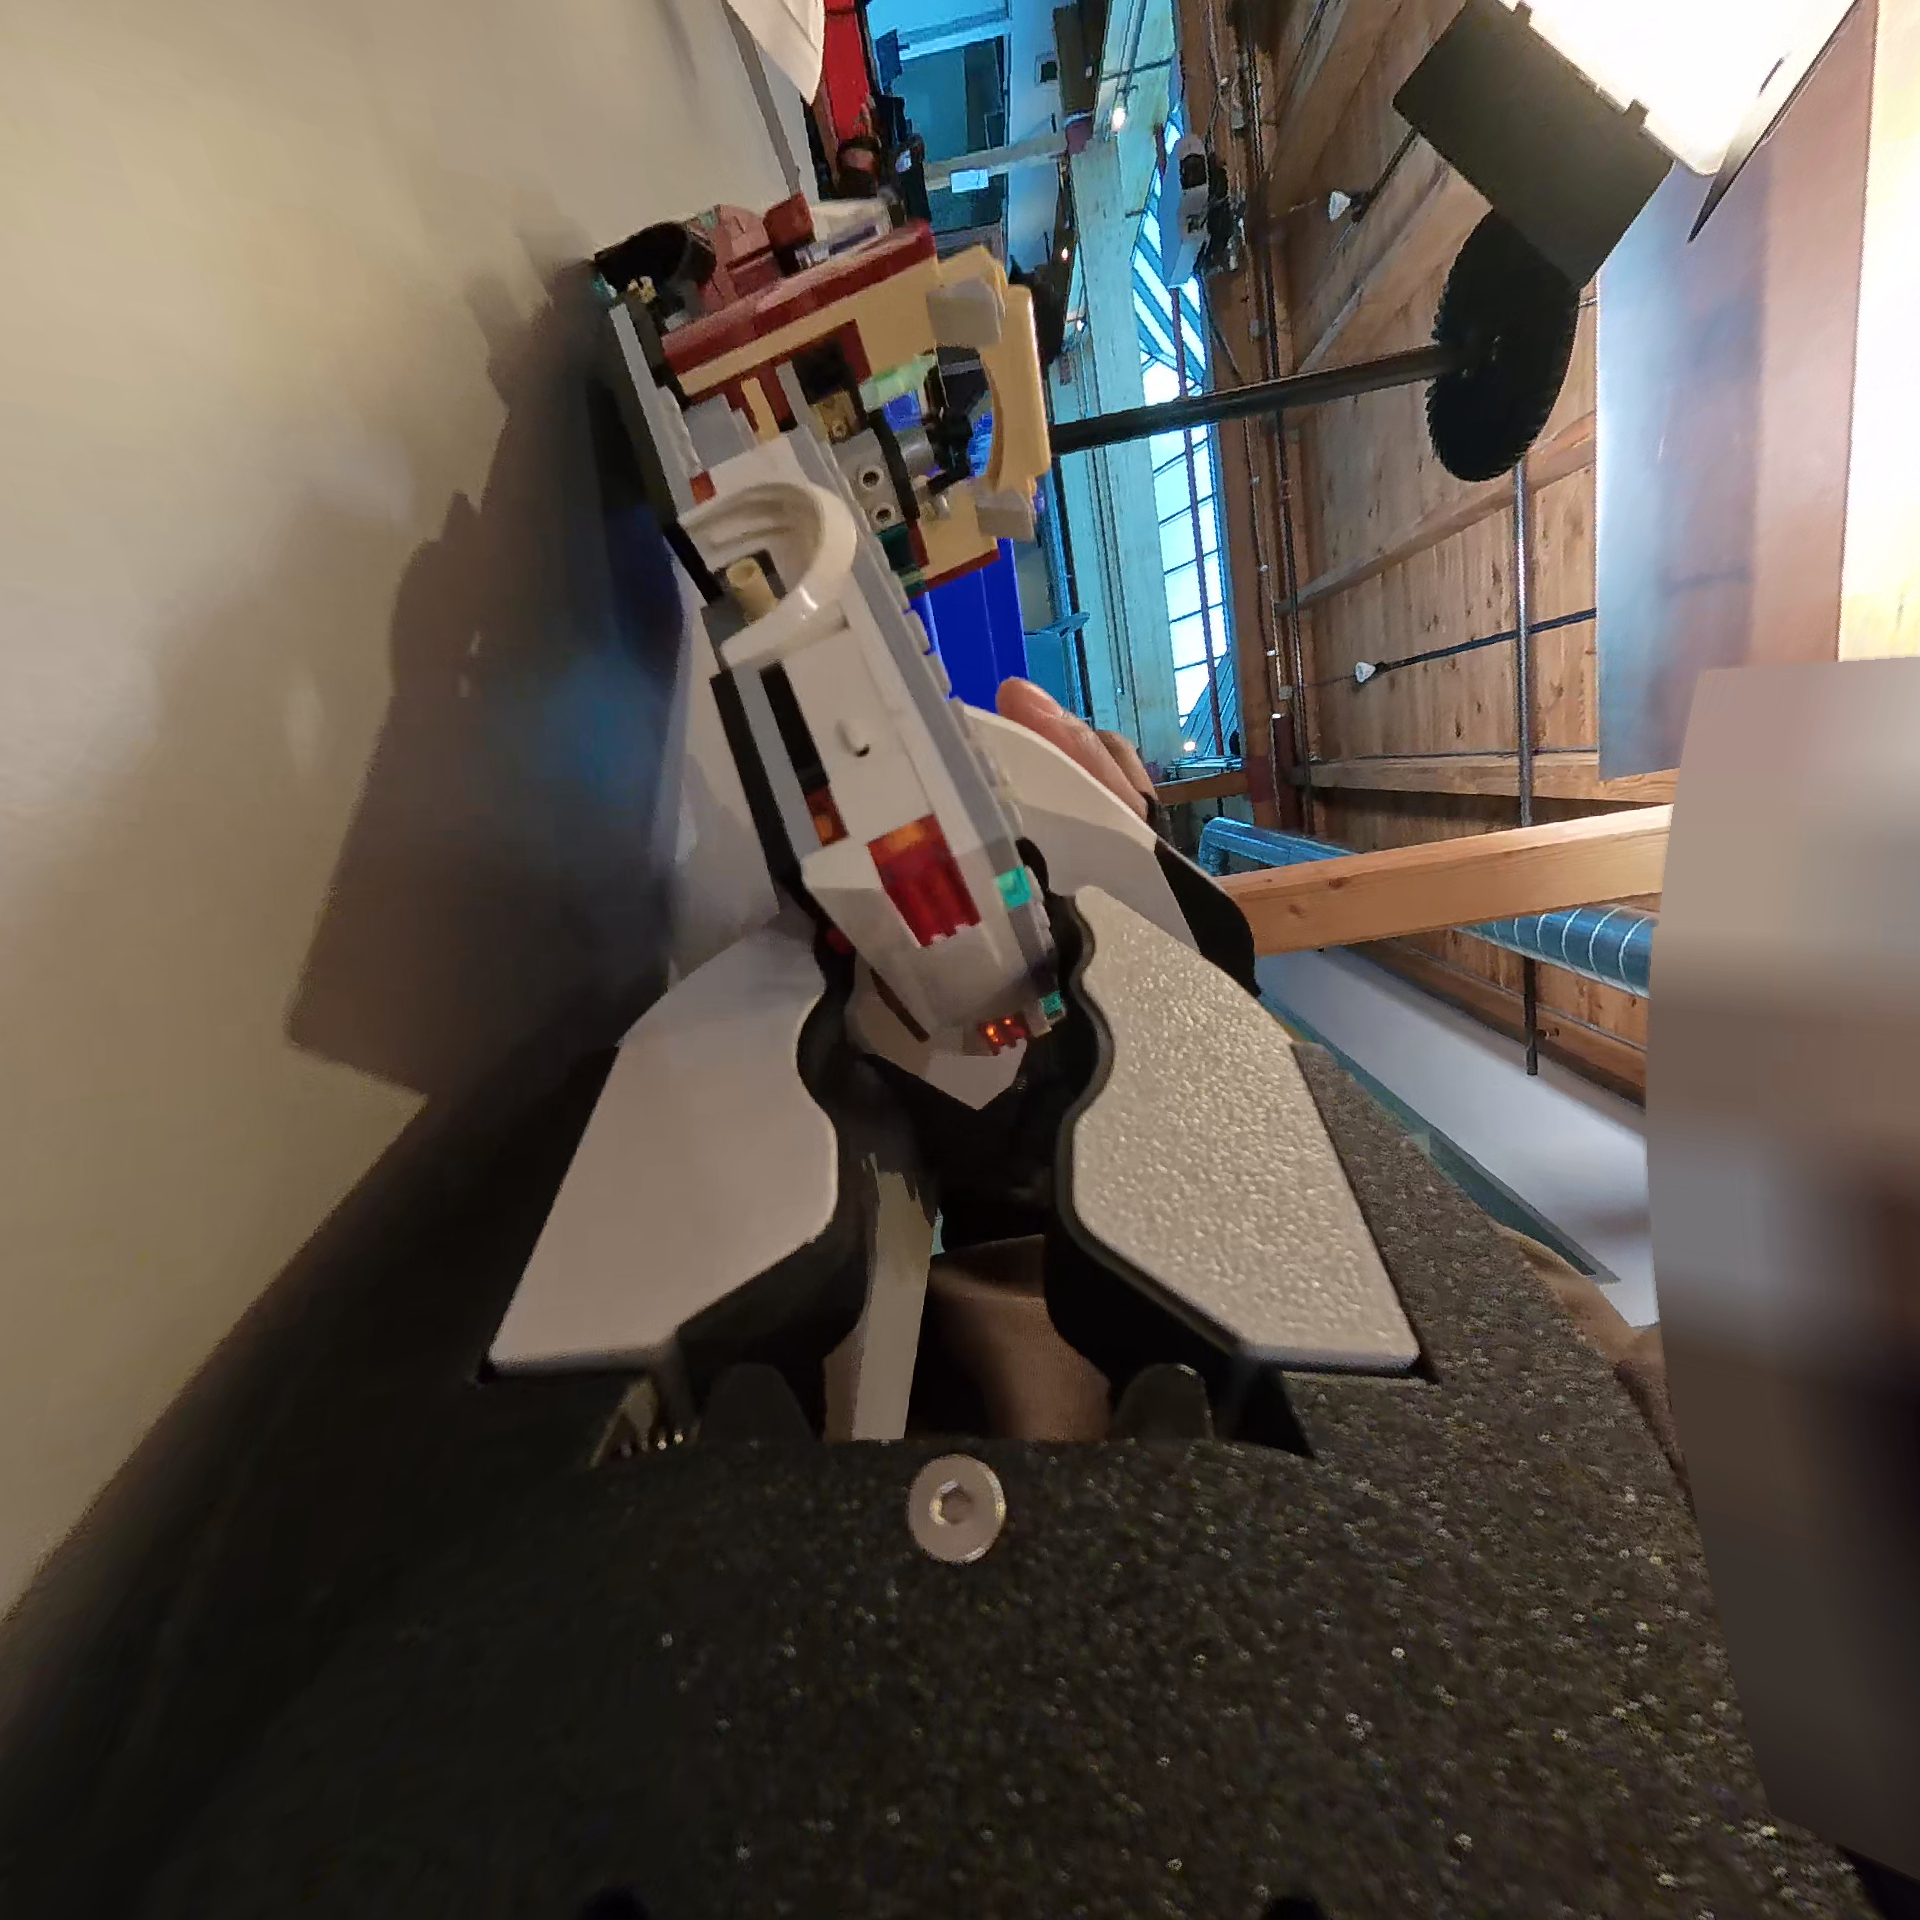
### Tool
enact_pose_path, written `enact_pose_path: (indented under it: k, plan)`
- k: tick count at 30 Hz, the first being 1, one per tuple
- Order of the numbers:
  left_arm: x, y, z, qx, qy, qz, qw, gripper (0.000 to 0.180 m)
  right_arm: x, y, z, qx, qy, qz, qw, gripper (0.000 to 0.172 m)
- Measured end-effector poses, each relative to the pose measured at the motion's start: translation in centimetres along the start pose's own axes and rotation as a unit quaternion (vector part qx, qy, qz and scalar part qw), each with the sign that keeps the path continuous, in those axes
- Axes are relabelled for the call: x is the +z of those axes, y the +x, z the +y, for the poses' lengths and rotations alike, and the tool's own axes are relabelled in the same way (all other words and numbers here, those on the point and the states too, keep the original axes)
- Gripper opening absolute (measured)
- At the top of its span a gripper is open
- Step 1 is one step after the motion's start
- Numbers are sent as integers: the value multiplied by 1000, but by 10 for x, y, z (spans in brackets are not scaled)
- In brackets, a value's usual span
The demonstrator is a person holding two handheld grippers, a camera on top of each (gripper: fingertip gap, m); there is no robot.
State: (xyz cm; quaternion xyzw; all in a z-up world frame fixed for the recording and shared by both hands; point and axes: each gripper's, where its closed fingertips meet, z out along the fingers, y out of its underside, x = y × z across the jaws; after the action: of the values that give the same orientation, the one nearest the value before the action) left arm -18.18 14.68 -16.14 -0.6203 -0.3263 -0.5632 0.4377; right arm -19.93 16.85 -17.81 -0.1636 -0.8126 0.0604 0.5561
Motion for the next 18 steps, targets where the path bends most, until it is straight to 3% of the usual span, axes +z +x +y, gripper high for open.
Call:
enact_pose_path:
  k: [4,10,15,18]
  plan:
    - [0,-2,-2,12,-2,-12,1000,38,-14,1,22,10,-38,-36,999,42]
    - [0,-1,-5,10,5,-8,1000,38,-66,22,87,97,-117,-2,988,35]
    - [2,-1,-7,9,14,-3,1000,38,-108,-6,132,189,-186,-26,964,29]
    - [4,0,-4,15,12,-5,1000,38,-124,-10,158,185,-233,-14,955,28]
